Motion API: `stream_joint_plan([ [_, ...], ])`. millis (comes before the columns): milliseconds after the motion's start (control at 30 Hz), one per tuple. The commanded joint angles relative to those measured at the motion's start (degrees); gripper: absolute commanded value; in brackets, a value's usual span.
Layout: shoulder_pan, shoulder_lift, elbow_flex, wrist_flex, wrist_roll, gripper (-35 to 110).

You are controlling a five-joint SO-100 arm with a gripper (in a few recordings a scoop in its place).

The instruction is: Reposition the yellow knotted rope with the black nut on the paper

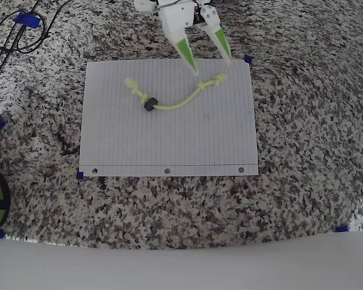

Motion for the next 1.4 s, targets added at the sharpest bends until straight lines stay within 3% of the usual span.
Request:
stream_joint_plan([
  [0, 2.20, 0.53, -0.88, -0.53, -5.89, 74],
  [233, 10.28, -2.64, -1.32, -0.35, -20.92, 54],
  [333, 13.89, -3.43, -2.46, -0.26, -29.36, 41],
  [433, 16.96, -2.81, -2.72, -0.09, -39.46, 17],
  [567, 19.07, -0.26, -2.72, 3.43, -50.27, 3],
  [700, 19.34, 1.93, -3.52, 8.26, -58.80, 0],
  [833, 18.46, 3.96, -4.92, 17.49, -59.85, 0],
  [933, 18.19, 6.42, -4.83, 18.54, -61.70, 0],
  [1067, 18.11, 8.96, -4.66, 18.63, -77.52, 0],
  [1367, 17.49, 10.81, -2.37, 19.69, -95.27, 0],
])
